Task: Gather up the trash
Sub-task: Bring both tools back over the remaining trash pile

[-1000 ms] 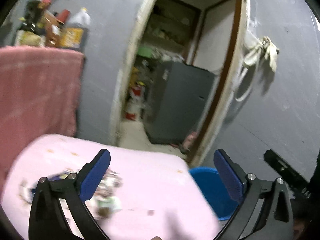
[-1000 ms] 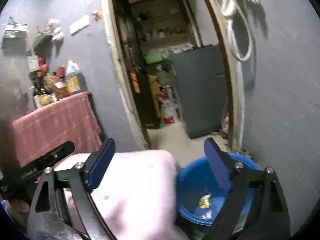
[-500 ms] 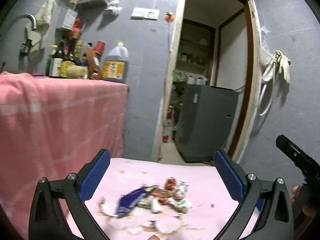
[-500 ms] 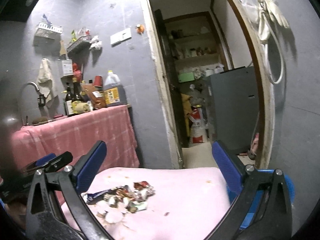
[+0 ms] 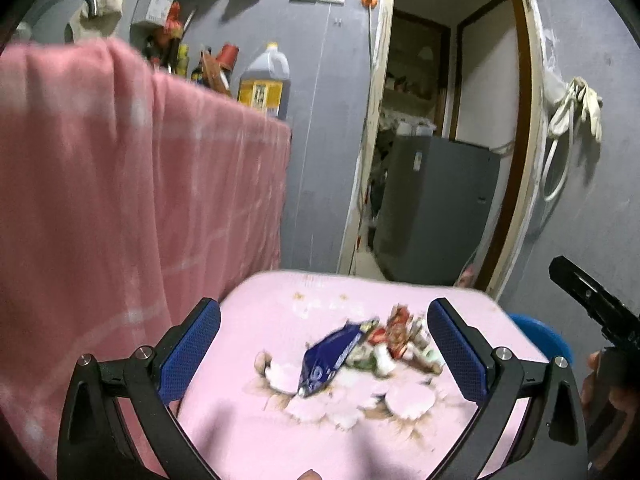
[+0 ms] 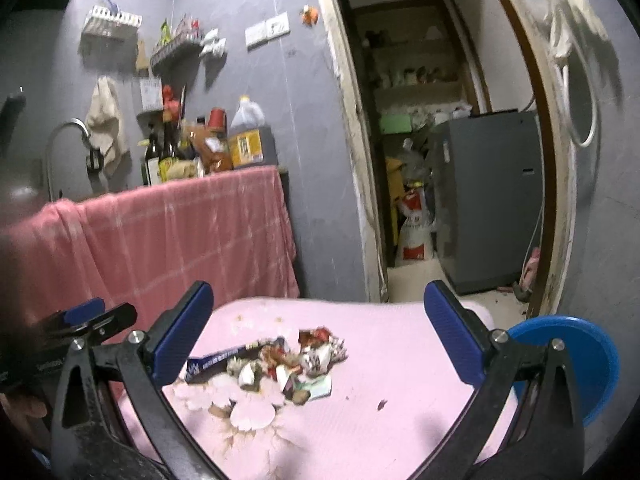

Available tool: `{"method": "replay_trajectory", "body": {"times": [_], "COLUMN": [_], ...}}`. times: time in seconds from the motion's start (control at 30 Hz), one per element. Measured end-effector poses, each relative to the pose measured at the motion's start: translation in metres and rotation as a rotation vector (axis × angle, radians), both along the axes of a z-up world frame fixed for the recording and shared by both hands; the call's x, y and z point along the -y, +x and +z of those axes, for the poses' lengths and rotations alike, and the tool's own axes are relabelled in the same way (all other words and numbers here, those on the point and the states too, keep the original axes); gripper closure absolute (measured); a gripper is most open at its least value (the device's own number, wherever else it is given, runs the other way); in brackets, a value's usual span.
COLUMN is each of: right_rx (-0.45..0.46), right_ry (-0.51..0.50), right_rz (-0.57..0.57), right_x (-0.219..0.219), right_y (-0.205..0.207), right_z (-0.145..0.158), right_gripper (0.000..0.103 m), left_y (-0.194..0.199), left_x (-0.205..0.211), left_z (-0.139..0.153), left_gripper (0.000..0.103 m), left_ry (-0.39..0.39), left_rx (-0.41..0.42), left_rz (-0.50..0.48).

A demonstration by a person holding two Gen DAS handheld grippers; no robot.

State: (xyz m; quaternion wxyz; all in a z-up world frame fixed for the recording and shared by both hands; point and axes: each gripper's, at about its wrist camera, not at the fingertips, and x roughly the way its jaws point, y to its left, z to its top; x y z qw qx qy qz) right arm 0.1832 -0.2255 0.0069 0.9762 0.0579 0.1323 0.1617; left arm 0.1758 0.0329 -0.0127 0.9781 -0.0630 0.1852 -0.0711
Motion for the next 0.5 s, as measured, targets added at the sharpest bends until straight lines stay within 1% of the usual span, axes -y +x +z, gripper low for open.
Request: {"method": "replay_trajectory", "body": {"times": [0.1,0.27,0.4,0.47,0.5], "right_rx": [-0.041,-0.102,-0.171,-0.203,-0.221], "right_ry": [-0.024,-0.048,-0.052,-0.055,-0.060], "right_rz": [0.020,0.043,0.055,0.060,0.061], "right_x": [-0.005,-0.009,-0.009,-0.009,-0.010], "right_y": [0.007,0.017,0.028,0.032,0.035], "right_z": [-0.013,-0.030,-0.045,-0.053,-0.057], "right_gripper": [0.000,0.002,0.012,0.015,0.016], "left_y": [0.005,0.017,0.026,0.031,0.035], "left_x": [-0.003,-0.006,-0.009,-0.010,-0.010], "left_z": [-0.014,-0.027,-0.036,-0.040,-0.044], "left_gripper": [0.001,0.002,0.002,0.005,0.010], "left_ry": [-0.003,0.003,-0.006,-0.016,-0.021], "left_rx": [-0.044,-0.109,-0.155,-0.180,-0.202], "left_rz": [-0.003,-0.016,-0.021,-0.029,-0.040]}}
